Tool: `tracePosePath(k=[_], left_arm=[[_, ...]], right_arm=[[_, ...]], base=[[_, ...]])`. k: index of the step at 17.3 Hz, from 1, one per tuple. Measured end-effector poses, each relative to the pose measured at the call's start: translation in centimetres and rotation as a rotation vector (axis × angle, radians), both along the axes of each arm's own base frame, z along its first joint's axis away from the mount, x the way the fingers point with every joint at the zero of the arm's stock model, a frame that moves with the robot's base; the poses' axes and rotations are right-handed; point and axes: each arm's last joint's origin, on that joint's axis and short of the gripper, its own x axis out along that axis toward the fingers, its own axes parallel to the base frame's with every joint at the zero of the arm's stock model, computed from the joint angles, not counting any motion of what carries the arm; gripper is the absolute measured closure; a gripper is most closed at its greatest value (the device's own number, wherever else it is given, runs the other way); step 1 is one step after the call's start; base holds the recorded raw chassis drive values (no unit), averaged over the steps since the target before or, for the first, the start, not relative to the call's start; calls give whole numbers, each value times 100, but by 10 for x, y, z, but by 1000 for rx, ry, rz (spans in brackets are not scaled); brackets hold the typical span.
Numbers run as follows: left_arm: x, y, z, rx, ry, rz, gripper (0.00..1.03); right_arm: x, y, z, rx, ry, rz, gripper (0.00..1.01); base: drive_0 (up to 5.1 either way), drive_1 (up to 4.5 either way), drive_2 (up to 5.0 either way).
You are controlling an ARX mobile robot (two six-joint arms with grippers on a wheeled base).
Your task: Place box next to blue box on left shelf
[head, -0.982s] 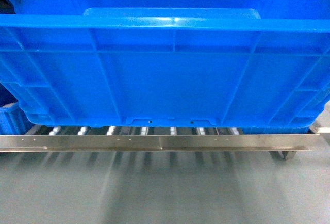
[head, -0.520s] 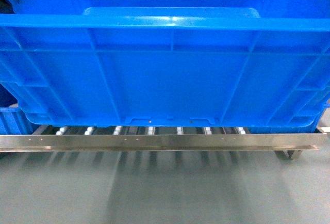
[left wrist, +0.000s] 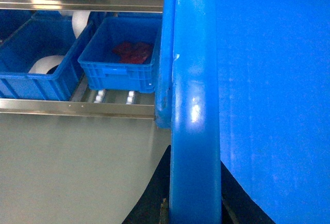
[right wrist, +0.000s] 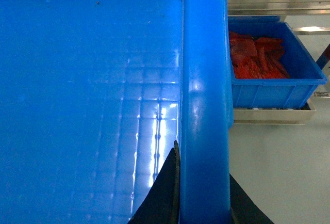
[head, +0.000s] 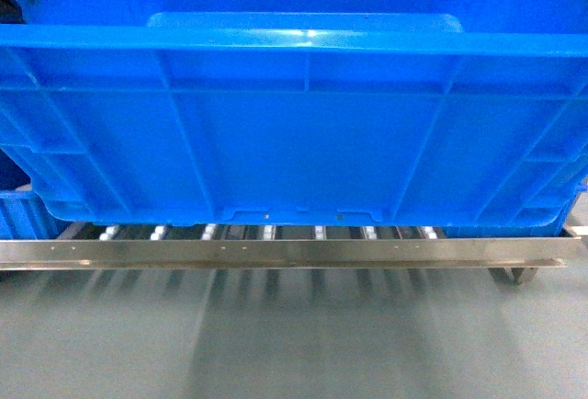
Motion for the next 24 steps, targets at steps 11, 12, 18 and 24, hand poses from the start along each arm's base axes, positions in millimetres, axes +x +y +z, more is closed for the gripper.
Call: tracePosePath(k=[11,12,18,24], left_arm=[[0,0,1,-2,-8,0,95],[0,0,0,-1,-5,0,95],[0,0,0,-1,-3,0,95],[0,0,0,0,0,0,95]], right_arm=[[0,0,1,1,-7,-1,93],[0,0,1,0,-6,-1,93],[0,0,0,0,-2,-1,93],[0,0,0,0,0,-1,93]], base=[[0,0,0],[0,0,0],[0,0,0],[0,0,0]])
